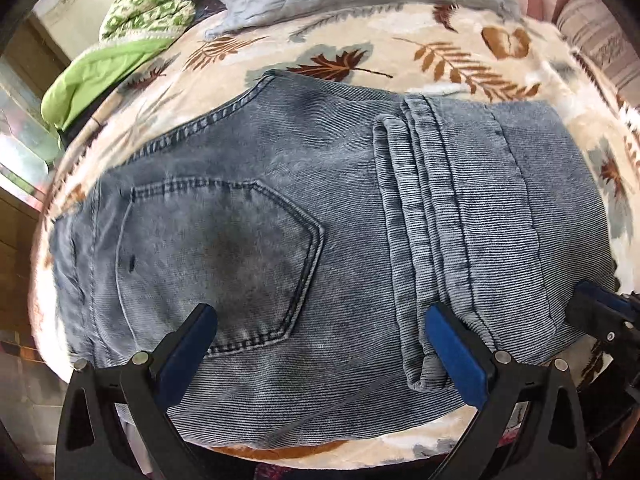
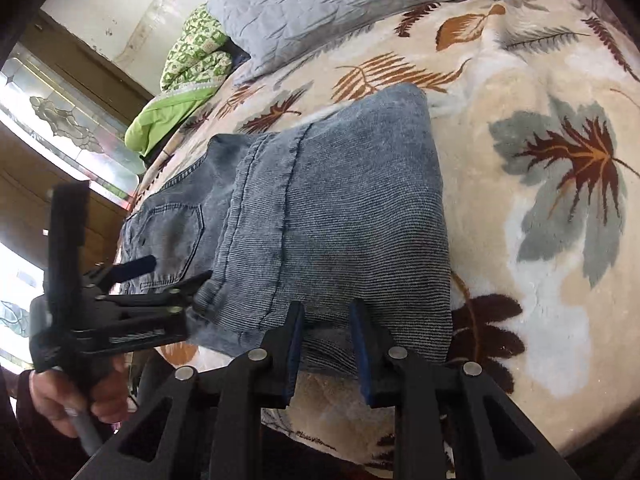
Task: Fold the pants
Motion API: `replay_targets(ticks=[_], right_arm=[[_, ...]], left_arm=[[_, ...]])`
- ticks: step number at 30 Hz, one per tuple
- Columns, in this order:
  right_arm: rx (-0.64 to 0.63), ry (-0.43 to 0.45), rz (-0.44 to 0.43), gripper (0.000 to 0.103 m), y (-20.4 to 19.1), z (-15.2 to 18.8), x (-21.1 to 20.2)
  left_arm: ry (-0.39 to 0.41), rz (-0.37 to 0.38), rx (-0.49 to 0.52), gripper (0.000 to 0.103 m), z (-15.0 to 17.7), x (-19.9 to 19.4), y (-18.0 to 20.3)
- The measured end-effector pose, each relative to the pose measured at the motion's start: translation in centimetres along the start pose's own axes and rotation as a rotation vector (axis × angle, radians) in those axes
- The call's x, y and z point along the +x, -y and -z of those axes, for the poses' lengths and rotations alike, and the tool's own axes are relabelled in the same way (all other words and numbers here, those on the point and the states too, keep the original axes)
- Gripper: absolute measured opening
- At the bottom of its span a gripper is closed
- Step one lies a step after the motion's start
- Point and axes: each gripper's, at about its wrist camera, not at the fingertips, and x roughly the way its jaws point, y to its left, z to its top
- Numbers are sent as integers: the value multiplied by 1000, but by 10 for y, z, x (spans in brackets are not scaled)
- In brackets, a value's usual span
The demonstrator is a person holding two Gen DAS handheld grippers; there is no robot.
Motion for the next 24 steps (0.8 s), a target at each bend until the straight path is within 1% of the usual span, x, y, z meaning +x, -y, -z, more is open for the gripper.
replay_targets(ticks=[5,7,9,11,13,15,18,19,21,22,23,24], right_arm=[[-29,-16,8,28,-9,-1,2],[-47,0,-18,28,-15,-5,-1],[-104,38,7,28,-28,-10,-4],[-159,69,47,28,-41,-20,-4],[-185,75,67,28,-50,-36,2],[-183,88,85,28,-58,-56,10],[-161,76,83,28,-70,-81,28],[-161,58,87,28,-73,-84,37],[-171,-68,137,29,-75,-86,71],[-178,-96,175,29,-75,-83,83],[-202,-46,195,29,-79,-80,82],[-215,-29,207,29,-83,-77,79]], left_arm=[[-7,-9,15,103,9,-4,-11],[-6,7,-16,103,17,-8,-25],[-2,24,-66,103,27,-13,-44],[9,25,-105,103,36,-20,-62],[24,9,-150,103,46,-29,-87],[33,-12,-203,103,56,-36,-117],[42,-60,-326,103,74,-48,-174],[43,-74,-357,103,77,-49,-187],[39,-107,-425,103,91,-50,-220],[34,-118,-449,103,96,-49,-232],[30,-126,-475,103,103,-50,-243],[28,-128,-501,103,110,-50,-255]])
